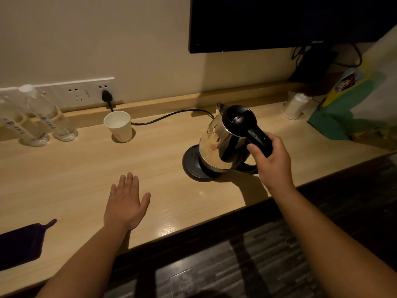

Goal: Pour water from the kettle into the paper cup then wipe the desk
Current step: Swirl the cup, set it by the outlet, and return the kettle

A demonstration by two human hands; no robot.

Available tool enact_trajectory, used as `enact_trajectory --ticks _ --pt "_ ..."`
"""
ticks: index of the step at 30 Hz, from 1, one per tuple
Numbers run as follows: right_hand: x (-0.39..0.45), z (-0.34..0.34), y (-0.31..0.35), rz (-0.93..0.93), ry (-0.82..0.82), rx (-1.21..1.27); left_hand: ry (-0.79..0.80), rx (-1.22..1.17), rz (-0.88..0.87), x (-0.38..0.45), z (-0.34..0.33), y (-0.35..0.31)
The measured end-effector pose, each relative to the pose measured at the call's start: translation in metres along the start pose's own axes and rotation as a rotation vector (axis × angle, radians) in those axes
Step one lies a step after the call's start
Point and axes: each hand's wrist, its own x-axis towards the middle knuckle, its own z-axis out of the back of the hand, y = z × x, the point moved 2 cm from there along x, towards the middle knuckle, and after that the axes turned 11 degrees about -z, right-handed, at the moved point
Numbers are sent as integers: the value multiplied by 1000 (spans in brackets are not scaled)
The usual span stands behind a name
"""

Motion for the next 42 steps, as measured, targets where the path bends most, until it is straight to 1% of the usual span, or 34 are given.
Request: enact_trajectory --ticks 7,16,28,32,34,36,39,40,42 --pt "4 -32 4 16 89 -29 -1 -1 9 0 -2 1" --pt "5 -51 0 -6 159 -91 -7 -13 7 0 -3 2" --pt "4 -53 0 42 157 -151 -14 -4 3 2 -6 3" --pt "5 -52 1 70 163 -233 -9 -5 4 1 -8 4" --pt "5 -51 3 110 136 -343 10 -4 5 1 -8 4" --pt "2 -48 10 196 77 -481 24 -8 7 2 -7 4" --pt "-10 -51 22 420 -10 -729 67 -20 0 3 -5 5" --pt "-17 -55 26 494 -6 -792 85 -23 -3 4 -4 5" --pt "-36 -69 29 607 66 -834 124 -21 -9 4 1 6"
